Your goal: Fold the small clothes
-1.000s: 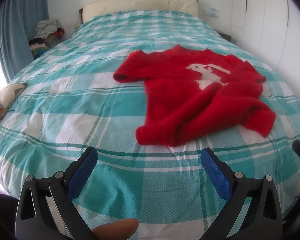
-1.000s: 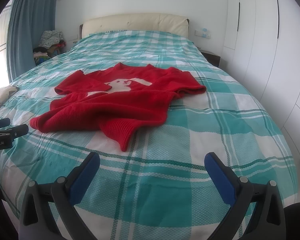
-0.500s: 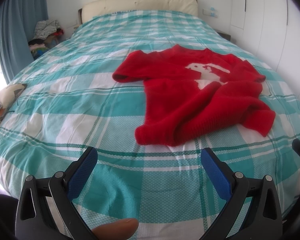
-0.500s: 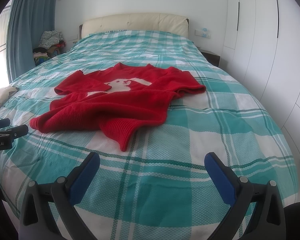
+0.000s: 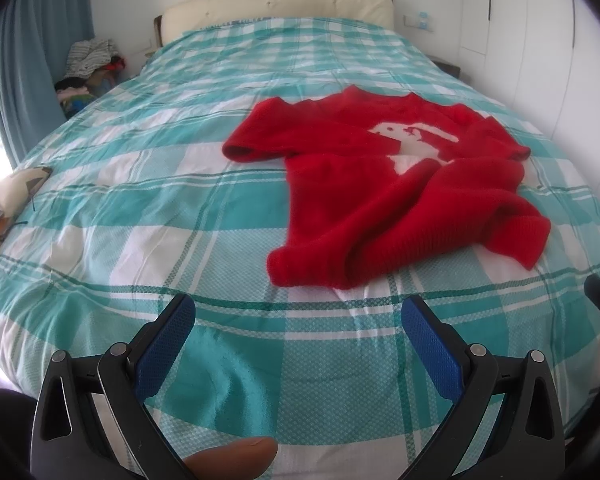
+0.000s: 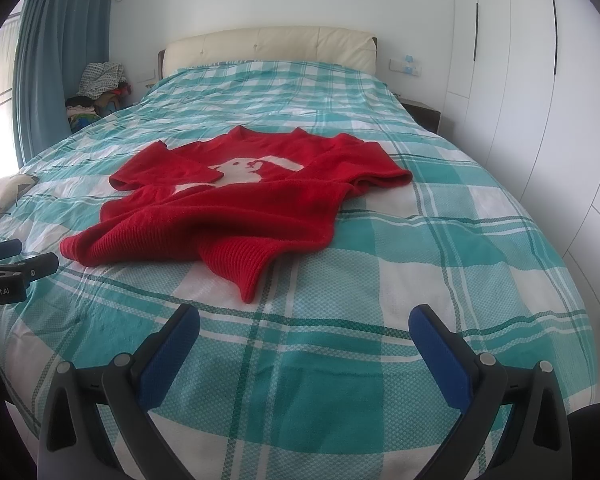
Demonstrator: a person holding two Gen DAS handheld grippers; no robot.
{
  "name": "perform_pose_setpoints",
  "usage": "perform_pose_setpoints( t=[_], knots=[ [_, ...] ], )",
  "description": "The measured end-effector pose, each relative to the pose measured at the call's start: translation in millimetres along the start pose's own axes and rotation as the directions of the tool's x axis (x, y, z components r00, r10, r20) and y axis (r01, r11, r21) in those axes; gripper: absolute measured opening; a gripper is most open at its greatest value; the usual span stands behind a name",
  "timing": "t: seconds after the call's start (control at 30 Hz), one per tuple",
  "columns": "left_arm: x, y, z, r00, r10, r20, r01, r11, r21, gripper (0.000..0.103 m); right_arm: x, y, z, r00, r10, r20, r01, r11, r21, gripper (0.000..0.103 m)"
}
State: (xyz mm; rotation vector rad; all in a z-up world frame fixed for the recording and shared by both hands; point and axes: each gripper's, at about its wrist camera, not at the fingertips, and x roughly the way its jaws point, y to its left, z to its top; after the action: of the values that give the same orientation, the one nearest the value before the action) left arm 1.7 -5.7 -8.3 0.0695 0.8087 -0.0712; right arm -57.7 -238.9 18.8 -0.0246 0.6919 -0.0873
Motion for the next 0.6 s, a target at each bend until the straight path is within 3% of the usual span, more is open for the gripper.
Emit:
perform_pose_setpoints(
  t=[0.6],
  knots=[
    [0.5, -0.9, 0.3, 1.0, 0.0, -0.001, 0.0, 1.0, 0.0, 0.103, -0.4, 2.2, -0.8, 1.0, 0.001, 0.0, -0.001, 1.0, -0.002, 0.103]
  ],
)
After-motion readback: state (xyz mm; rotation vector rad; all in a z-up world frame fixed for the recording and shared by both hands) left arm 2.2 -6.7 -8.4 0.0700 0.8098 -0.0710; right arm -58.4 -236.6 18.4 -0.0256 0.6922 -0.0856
